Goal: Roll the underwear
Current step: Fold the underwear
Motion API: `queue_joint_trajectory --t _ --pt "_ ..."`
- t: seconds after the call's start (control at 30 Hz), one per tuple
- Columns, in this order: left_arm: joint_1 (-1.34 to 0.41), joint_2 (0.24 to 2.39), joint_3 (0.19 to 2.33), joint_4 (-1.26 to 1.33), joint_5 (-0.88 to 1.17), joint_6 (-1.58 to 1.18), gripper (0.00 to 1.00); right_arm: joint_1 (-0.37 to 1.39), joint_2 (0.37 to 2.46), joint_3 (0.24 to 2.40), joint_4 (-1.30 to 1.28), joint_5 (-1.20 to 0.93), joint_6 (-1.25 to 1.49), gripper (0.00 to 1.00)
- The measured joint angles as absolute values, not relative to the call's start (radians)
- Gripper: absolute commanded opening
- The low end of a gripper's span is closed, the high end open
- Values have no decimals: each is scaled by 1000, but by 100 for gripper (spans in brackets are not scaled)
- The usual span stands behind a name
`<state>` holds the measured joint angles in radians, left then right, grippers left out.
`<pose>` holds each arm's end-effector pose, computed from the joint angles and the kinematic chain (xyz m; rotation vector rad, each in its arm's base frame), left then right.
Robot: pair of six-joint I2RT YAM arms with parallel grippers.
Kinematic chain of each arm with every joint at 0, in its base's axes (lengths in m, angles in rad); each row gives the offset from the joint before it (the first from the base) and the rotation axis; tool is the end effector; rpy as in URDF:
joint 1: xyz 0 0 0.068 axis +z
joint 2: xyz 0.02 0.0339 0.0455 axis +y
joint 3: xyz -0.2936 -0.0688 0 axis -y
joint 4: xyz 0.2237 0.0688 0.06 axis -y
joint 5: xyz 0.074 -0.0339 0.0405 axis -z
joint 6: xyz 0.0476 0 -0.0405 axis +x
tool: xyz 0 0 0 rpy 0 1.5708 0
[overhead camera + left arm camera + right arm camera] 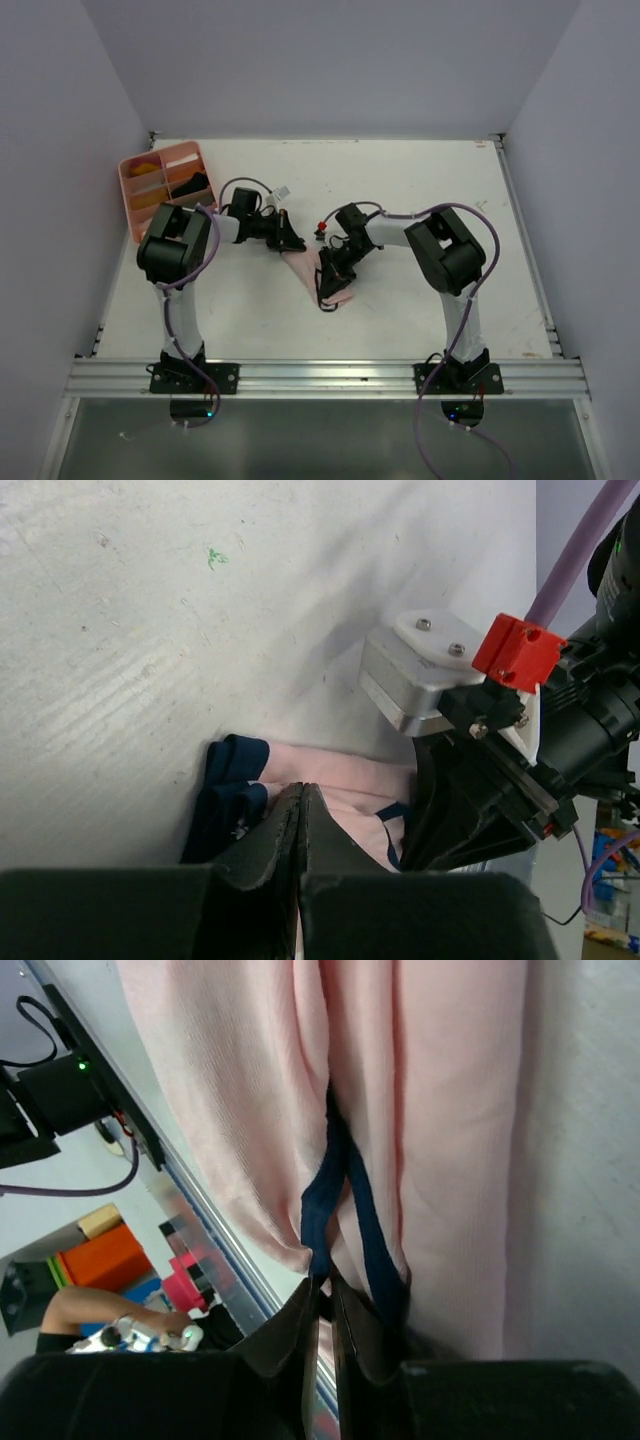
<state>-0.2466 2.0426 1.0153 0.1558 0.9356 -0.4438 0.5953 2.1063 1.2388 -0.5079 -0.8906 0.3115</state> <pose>0.3652 -0.1315 0.1363 0.2051 2.4488 -1.4471 0.2942 0.2440 0.1322 0.4960 -2.5978 -1.2469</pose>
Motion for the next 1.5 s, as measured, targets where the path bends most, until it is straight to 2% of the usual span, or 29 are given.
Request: queue_joint_trajectory --t 0.07,0.1,0.17,0.23,0.3,0.47,0.57,0.83,1.13,1.33,1.5 --pt "-247 2013 1003 135 926 -405 6 591 2107 1264 -559 -868 268 16" --pt "-246 1992 997 122 926 -387 14 589 2107 1276 -584 -858 248 16" --pt "-246 1943 988 102 930 -349 20 587 2107 1298 -624 -851 212 19" --pt "-246 1882 987 87 939 -318 26 584 2103 1317 -654 -852 179 20" --pt "-246 1816 989 81 945 -286 28 583 2087 1336 -675 -855 155 22" --pt "-247 1763 1101 9 903 -182 25 583 1979 1388 -703 -859 128 21" --pt "-252 1826 1209 -44 839 -109 21 583 1921 1407 -710 -842 123 16" --pt "-345 2015 1353 -227 615 90 16 582 1944 1369 -768 -722 100 13" --pt "-395 2038 1351 -329 466 257 7 579 2058 1374 -797 -572 29 12" --pt "-393 1929 1203 -322 438 300 4 548 2117 1462 -859 -555 -11 11" --pt "-393 1840 1084 -321 447 299 2 513 2205 1628 -916 -530 -77 15"
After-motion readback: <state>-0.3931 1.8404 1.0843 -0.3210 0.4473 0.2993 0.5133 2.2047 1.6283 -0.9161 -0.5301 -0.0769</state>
